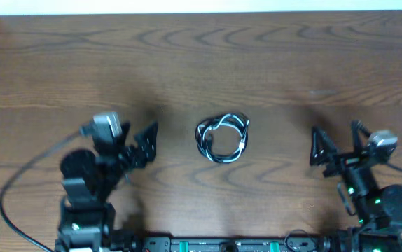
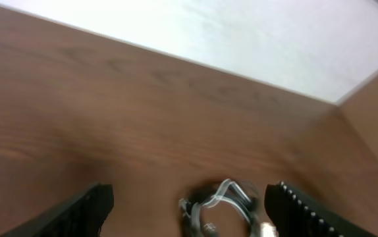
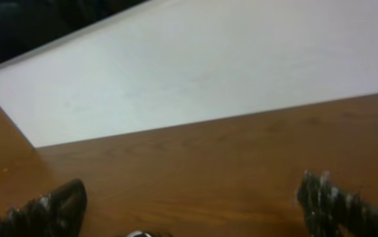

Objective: Untangle cables

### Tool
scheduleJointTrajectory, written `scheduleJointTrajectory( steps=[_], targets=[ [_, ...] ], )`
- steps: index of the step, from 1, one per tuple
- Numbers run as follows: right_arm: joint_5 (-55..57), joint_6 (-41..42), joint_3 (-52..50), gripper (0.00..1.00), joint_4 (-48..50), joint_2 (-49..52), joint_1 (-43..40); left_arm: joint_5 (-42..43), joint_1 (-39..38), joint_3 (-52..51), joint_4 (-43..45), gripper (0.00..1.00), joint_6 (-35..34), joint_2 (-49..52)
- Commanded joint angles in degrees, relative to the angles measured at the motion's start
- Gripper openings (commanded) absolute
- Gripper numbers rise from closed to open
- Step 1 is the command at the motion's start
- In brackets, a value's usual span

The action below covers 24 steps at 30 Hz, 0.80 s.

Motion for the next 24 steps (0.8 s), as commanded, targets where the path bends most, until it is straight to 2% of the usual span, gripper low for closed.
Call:
scheduleJointTrajectory(
  steps=[1, 4, 6, 10, 11, 12, 13, 14, 15, 19, 24],
  targets=[
    [-6.99, -1.16, 14.36, 0.99, -7.52, 13.66, -0.11, 10.29, -0.09, 11.69, -3.15, 0.79, -0.48, 7.89],
    [-14.86, -1.16, 25.31, 0.99, -14.82, 26.29, -0.11, 16.39, -0.07, 17.33, -3.80, 0.79, -0.50, 12.11],
    [-19.19, -2.23, 29.35, 0.99, -17.90, 32.76, -0.13, 16.98, -0.07, 17.79, -3.39, 0.79, -0.50, 12.68],
    [-26.67, -1.75, 30.32, 0.99, -18.18, 40.19, -0.04, 21.20, -0.07, 17.79, -3.39, 0.79, -2.60, 13.09],
    [-26.82, -3.72, 30.32, 0.99, -18.08, 42.58, 0.37, 22.34, -0.13, 17.79, -3.41, 0.80, -2.64, 13.40],
    [-26.75, -7.69, 30.32, 0.90, -18.64, 44.94, 1.49, 22.60, -0.81, 17.77, -4.63, 0.77, -2.60, 14.38],
    [-26.71, -9.42, 30.32, 0.88, -18.91, 46.05, 2.36, 22.51, -1.49, 17.77, -5.75, 0.75, -2.34, 15.17],
    [-26.10, -10.62, 30.32, 0.96, -18.95, 47.23, 3.63, 22.10, -2.49, 17.77, -7.10, 0.72, -1.88, 16.17],
    [-24.02, -11.32, 30.34, 0.99, -18.88, 48.46, 5.44, 20.37, -4.09, 17.77, -9.18, 0.70, -1.49, 17.57],
    [-11.23, -13.18, 30.36, 0.99, -18.49, 50.84, 12.55, 6.82, -14.27, 17.79, -18.27, 0.66, 0.61, 24.30],
    [5.92, -13.20, 30.36, 0.99, -19.45, 51.08, 18.21, -8.39, -27.36, 17.77, -21.33, 0.64, 0.09, 31.21]
  ],
)
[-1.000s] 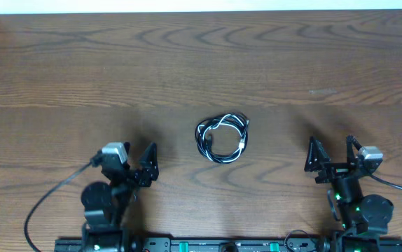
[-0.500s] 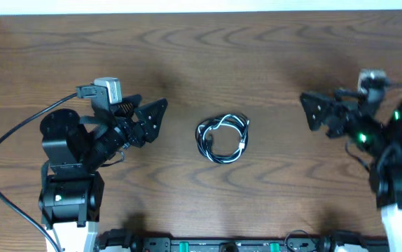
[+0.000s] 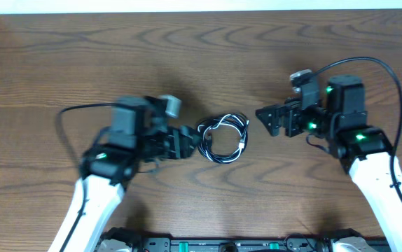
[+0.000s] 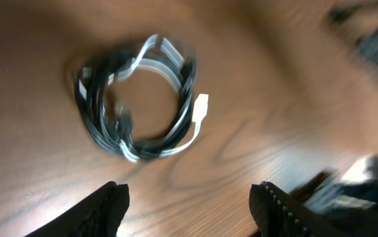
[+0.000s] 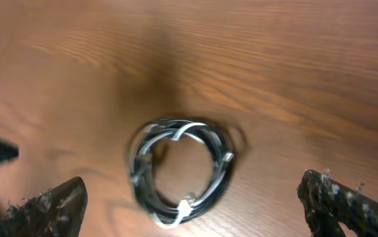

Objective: Untangle cables

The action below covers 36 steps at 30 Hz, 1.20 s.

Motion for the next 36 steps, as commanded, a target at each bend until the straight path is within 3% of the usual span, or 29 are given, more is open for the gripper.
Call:
scheduleJointTrajectory(
  steps=[1, 8, 13, 15, 20, 28, 36],
  targets=[
    [16.52, -1.88, 0.92, 0.99, -1.42, 0.11, 2.64, -16.20, -8.83, 0.68, -0.44, 0.64, -0.24, 4.09],
    [18.18, 0.57, 0.66, 0.99, -4.37, 3.39, 2.64, -27.43, -17.70, 0.68, -0.83, 0.43, -5.22, 9.97],
    [18.25, 5.88, 0.68, 0.99, -5.92, 5.75, 2.62, -40.04, -20.74, 0.66, -3.39, 0.38, -17.99, 13.64],
    [19.47, 13.00, 0.68, 0.99, -6.16, 5.73, 2.60, -43.89, -21.03, 0.66, -3.32, 0.36, -26.40, 14.80],
    [19.19, 22.27, 0.68, 0.99, -7.10, 5.75, 2.71, -45.03, -21.27, 0.66, -2.38, 0.25, -42.32, 16.85],
    [19.02, 18.23, 0.68, 0.99, -13.38, 5.75, 2.93, -45.00, -23.91, 0.66, 5.62, 0.27, -40.00, 22.93],
    [19.06, 17.81, 0.68, 0.99, -16.37, 5.75, 5.42, -47.45, -24.00, 0.66, 6.43, 0.22, -42.21, 24.81]
  ],
)
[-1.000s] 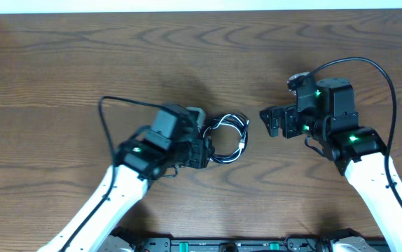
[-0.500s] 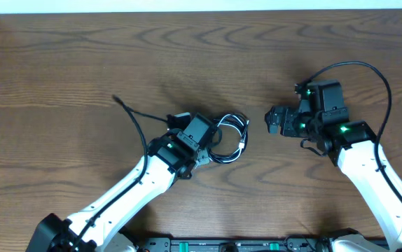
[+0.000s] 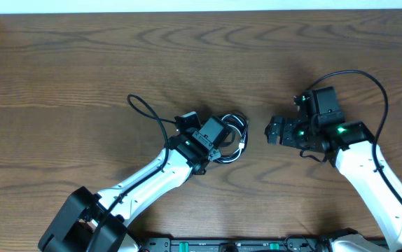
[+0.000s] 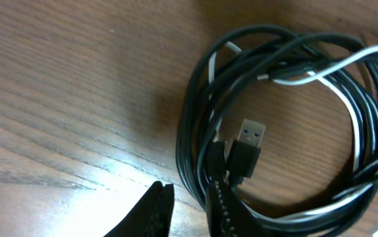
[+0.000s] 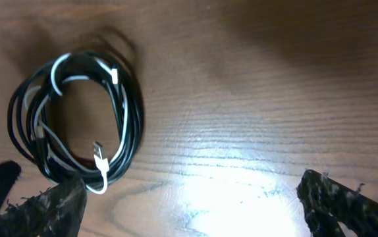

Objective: Untangle cables

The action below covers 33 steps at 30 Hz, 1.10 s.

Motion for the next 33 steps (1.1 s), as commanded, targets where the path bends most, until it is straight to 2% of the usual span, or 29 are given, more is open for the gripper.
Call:
scheduleJointTrajectory(
  steps=[1, 3, 9, 11, 16, 30, 31, 33],
  targets=[
    [0.46, -0.92, 0.66, 0.99, -0.44, -0.04, 1.66, -3.32, -0.13, 0.63, 0.13, 0.22, -3.04, 0.33],
    [0.52, -0.90, 0.66, 0.99, -0.31, -0.04, 2.75, -3.23, -0.13, 0.63, 1.03, 0.23, -3.13, 0.33],
    [3.80, -1.57, 0.66, 0.99, -0.20, -0.04, 3.41, -2.84, -2.05, 0.63, 2.29, 0.48, -6.03, 0.33],
    [5.73, -2.58, 0.66, 0.99, -0.17, -0.04, 3.41, -2.89, -3.43, 0.63, 2.99, 0.49, -6.03, 0.37],
    [10.23, -3.21, 0.66, 0.99, -1.03, -0.04, 3.41, -4.00, -5.62, 0.63, 4.85, 0.49, -6.08, 2.16],
    [10.99, -4.11, 0.66, 0.99, -1.64, -0.04, 3.41, -5.81, -5.99, 0.63, 6.10, 0.48, -7.98, 8.96],
    [10.99, -4.09, 0.66, 0.99, -1.64, -0.04, 3.41, -5.79, -5.99, 0.63, 6.14, 0.41, -7.98, 9.05],
    [10.99, -4.09, 0.66, 0.99, -1.62, -0.04, 3.41, -5.64, -5.97, 0.63, 6.49, 0.22, -7.98, 9.05]
  ],
)
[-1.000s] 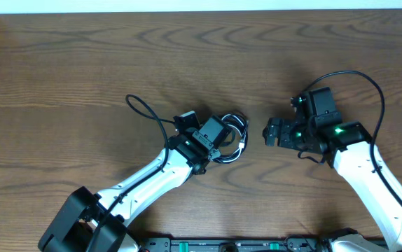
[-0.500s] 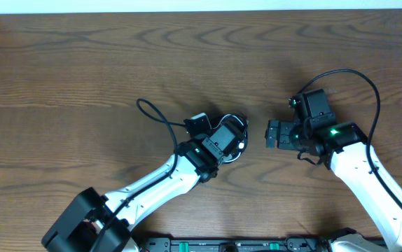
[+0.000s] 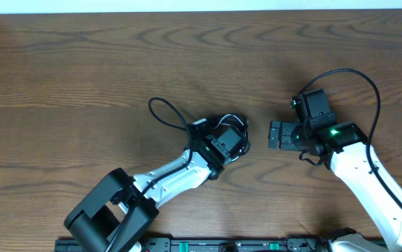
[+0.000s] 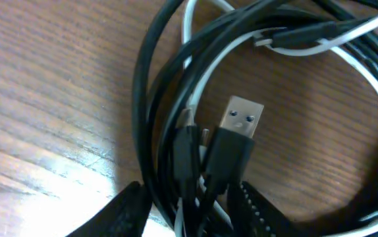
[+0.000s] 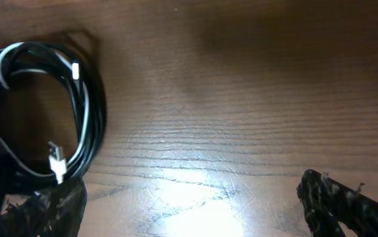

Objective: Untangle cables

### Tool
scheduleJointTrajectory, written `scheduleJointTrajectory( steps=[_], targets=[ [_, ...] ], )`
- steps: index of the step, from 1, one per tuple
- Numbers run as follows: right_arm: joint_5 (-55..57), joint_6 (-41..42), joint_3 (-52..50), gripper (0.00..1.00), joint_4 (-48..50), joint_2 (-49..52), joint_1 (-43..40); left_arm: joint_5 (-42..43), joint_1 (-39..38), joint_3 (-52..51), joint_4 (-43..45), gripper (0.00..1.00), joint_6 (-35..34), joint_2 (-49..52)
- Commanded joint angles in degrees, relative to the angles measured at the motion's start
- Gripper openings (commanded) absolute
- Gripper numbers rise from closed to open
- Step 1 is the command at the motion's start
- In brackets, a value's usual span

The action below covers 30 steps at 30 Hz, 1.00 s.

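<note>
A coil of tangled black and white cables [image 3: 237,123] lies at the middle of the wooden table [image 3: 201,56]. My left gripper [image 3: 229,145] sits on its near-left side. In the left wrist view the left gripper [image 4: 189,212] is open, its two fingers straddling several strands of the coil [image 4: 151,99], right behind a black USB plug [image 4: 240,122]. My right gripper [image 3: 276,134] stands to the right of the coil, apart from it. The right wrist view shows the right gripper [image 5: 192,210] wide open over bare wood, with the coil [image 5: 91,125] to its left.
The left arm's own black lead [image 3: 164,112] loops over the table left of the coil. The right arm's lead [image 3: 369,84] arcs above its wrist. A pale strip [image 3: 201,5] runs along the far edge, and a raised wooden wall stands at far left.
My left gripper has pushed further onto the coil, and its fingers now stand wider apart with more strands between them. The right gripper has stayed open, slightly nearer the coil.
Both arms were folded back at the near edge, grippers open, with the coil alone mid-table. Then both were stretched toward the coil from either side. Then the left gripper was at the coil's near-left rim, fingers close together. Now it straddles the bundle.
</note>
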Motion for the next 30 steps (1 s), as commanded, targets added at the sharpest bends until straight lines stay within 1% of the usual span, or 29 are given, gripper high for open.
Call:
scheduleJointTrajectory(
  steps=[1, 4, 10, 12, 14, 15, 16, 18, 19, 20, 22, 24, 25, 27, 28, 29, 30],
  targets=[
    [1.03, -0.92, 0.66, 0.99, -0.09, -0.04, 0.24, -1.36, -0.15, 0.63, 0.52, 0.15, -0.87, 0.20],
    [1.03, -0.90, 0.66, 0.99, -0.09, -0.04, 0.24, -1.36, -0.15, 0.63, 0.52, 0.08, -0.85, 0.20],
    [1.01, -0.90, 0.66, 0.99, -0.07, -0.04, 0.24, -0.70, -0.13, 0.66, 0.52, 0.08, -0.72, -0.04],
    [1.01, -0.90, 0.66, 0.99, 0.00, -0.04, 0.24, 0.09, -0.13, 0.90, 0.55, 0.07, 1.22, -0.68],
    [1.01, -0.90, 0.66, 0.98, 0.33, -0.04, 0.26, 1.42, -0.13, 1.88, 0.46, 0.07, 5.60, -2.25],
    [1.01, -0.90, 0.66, 0.93, 0.61, -0.04, 0.24, 2.10, -0.13, 2.56, 0.44, 0.07, 8.22, -3.45],
    [1.01, -0.90, 0.66, 0.90, 0.79, -0.04, 0.24, 2.12, -0.13, 2.95, 0.39, 0.07, 9.44, -4.31],
    [0.98, -0.90, 0.66, 0.80, 1.18, -0.04, 0.24, 1.99, -0.09, 3.61, 0.09, 0.07, 13.00, -7.69],
    [0.98, -0.90, 0.66, 0.72, 1.20, -0.04, 0.24, 1.29, 0.39, 3.65, 0.02, 0.07, 15.30, -10.51],
    [1.01, -0.90, 0.66, 0.67, 1.20, -0.04, 0.24, 0.72, 0.83, 3.65, -0.17, 0.08, 16.06, -11.98],
    [0.98, -0.90, 0.66, 0.50, 1.25, -0.04, 0.24, 0.35, 2.23, 3.65, -0.35, 0.07, 18.25, -14.91],
    [0.98, -0.90, 0.66, 0.27, 1.60, -0.04, 0.24, 0.37, 4.31, 3.65, -0.31, 0.07, 21.81, -18.64],
    [0.63, -0.90, 0.66, 0.14, 1.97, -0.04, 0.24, 0.37, 5.66, 3.65, -0.09, 0.07, 24.79, -21.27],
    [-1.99, -0.90, 0.66, 0.06, 3.26, -0.04, 0.24, 0.39, 6.88, 3.65, 0.31, 0.07, 28.00, -23.85],
    [-3.98, -0.90, 0.66, 0.06, 4.17, -0.04, 0.26, 0.39, 7.58, 3.65, 0.81, 0.07, 30.38, -25.46],
    [-6.69, -0.94, 0.66, 0.09, 5.25, -0.04, 0.26, 0.42, 8.00, 3.65, 1.31, 0.08, 31.87, -26.45],
    [-10.10, -1.07, 0.66, 0.18, 6.56, -0.04, 0.26, 0.42, 8.26, 3.65, 2.01, 0.07, 33.46, -27.45]
  ],
)
